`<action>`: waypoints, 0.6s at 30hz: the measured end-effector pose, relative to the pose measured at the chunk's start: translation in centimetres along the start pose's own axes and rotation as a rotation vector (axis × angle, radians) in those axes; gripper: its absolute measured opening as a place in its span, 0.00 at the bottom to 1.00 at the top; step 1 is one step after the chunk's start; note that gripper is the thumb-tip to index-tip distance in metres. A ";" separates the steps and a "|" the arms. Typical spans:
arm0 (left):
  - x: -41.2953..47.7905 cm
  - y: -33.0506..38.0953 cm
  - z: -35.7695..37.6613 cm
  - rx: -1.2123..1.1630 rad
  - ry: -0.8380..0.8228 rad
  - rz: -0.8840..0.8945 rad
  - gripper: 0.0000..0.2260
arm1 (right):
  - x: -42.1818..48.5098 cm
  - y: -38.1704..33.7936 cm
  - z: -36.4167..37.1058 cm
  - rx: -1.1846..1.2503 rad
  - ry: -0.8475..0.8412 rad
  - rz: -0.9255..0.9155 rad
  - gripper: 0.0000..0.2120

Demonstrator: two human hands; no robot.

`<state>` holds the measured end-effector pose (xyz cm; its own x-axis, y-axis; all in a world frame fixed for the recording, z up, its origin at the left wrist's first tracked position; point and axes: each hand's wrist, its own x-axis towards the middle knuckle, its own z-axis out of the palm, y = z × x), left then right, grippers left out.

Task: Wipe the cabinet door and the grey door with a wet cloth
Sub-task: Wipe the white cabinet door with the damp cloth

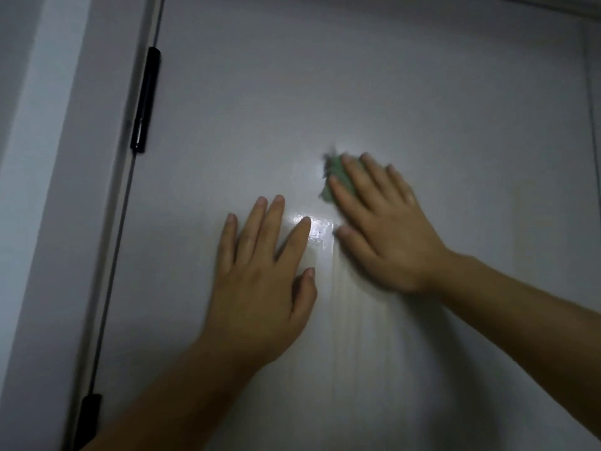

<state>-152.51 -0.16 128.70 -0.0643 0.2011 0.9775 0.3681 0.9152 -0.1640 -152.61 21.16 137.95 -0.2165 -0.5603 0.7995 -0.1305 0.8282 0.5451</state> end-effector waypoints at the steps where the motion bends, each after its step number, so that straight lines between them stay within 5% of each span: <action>1: 0.1 0.5 0.3 0.003 0.004 0.014 0.27 | -1.3 0.1 0.2 -0.017 -0.033 -0.091 0.31; 3: 0.1 1.3 0.8 0.015 0.008 0.038 0.27 | -1.5 2.7 0.0 -0.052 -0.052 -0.155 0.30; 8: 0.7 3.6 2.0 0.023 -0.015 0.073 0.27 | 1.0 8.0 -1.5 0.100 0.022 0.311 0.31; 15: 0.8 5.6 2.9 0.054 0.018 0.072 0.27 | -5.5 6.8 0.2 -0.022 -0.037 -0.189 0.30; 18: 0.9 6.1 2.7 0.075 0.026 0.060 0.27 | -3.3 11.7 -0.7 -0.019 -0.002 0.016 0.31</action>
<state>-152.87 6.55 128.25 -0.0197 0.2482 0.9685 0.2996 0.9256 -0.2312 -152.78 32.69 141.89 -0.2201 -0.5467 0.8079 -0.1089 0.8368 0.5366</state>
